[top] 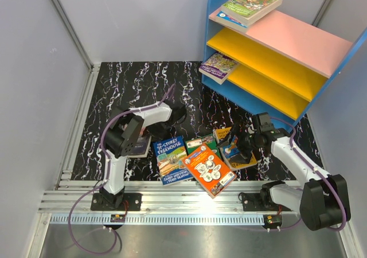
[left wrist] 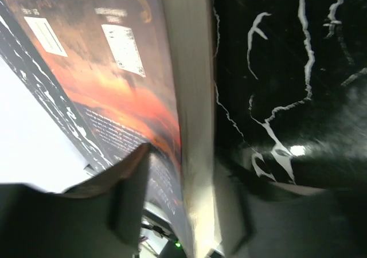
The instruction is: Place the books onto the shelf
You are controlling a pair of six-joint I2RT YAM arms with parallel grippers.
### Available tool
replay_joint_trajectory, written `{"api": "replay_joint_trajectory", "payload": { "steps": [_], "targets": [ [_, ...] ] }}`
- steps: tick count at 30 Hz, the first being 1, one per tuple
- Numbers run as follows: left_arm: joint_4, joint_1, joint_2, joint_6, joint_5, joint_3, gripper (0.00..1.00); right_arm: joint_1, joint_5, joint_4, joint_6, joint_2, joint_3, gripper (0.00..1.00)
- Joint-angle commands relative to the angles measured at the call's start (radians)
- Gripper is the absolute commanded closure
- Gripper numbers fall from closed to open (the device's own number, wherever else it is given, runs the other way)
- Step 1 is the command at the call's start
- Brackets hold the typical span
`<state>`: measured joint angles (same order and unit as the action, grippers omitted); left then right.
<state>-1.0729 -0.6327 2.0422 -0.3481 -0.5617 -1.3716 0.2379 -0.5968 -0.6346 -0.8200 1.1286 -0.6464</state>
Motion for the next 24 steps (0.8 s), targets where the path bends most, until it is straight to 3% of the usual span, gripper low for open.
{"api": "replay_joint_trajectory", "payload": {
  "steps": [1, 6, 12, 15, 20, 24],
  "targets": [
    [0.031, 0.021, 0.018, 0.015, -0.009, 0.016, 0.64, 0.006, -0.031, 0.010, 0.027, 0.007, -0.016, 0.02],
    [0.024, 0.028, -0.007, 0.029, 0.002, -0.004, 1.00, 0.005, -0.032, 0.007, 0.039, 0.005, -0.022, 0.03],
    [-0.059, 0.028, -0.149, 0.034, 0.126, -0.164, 1.00, 0.006, -0.034, -0.005, 0.041, 0.003, -0.053, 0.05],
    [-0.078, 0.044, -0.240, 0.025, 0.290, -0.297, 1.00, 0.005, -0.075, 0.018, 0.013, 0.003, -0.076, 0.05],
    [0.013, 0.126, -0.352, -0.031, 0.727, -0.428, 1.00, 0.005, -0.213, 0.238, -0.145, -0.029, -0.056, 0.01],
    [0.232, 0.206, -0.483, -0.161, 1.086, -0.367, 1.00, 0.006, -0.264, 0.459, -0.278, -0.062, -0.038, 0.00]
  ]
}}
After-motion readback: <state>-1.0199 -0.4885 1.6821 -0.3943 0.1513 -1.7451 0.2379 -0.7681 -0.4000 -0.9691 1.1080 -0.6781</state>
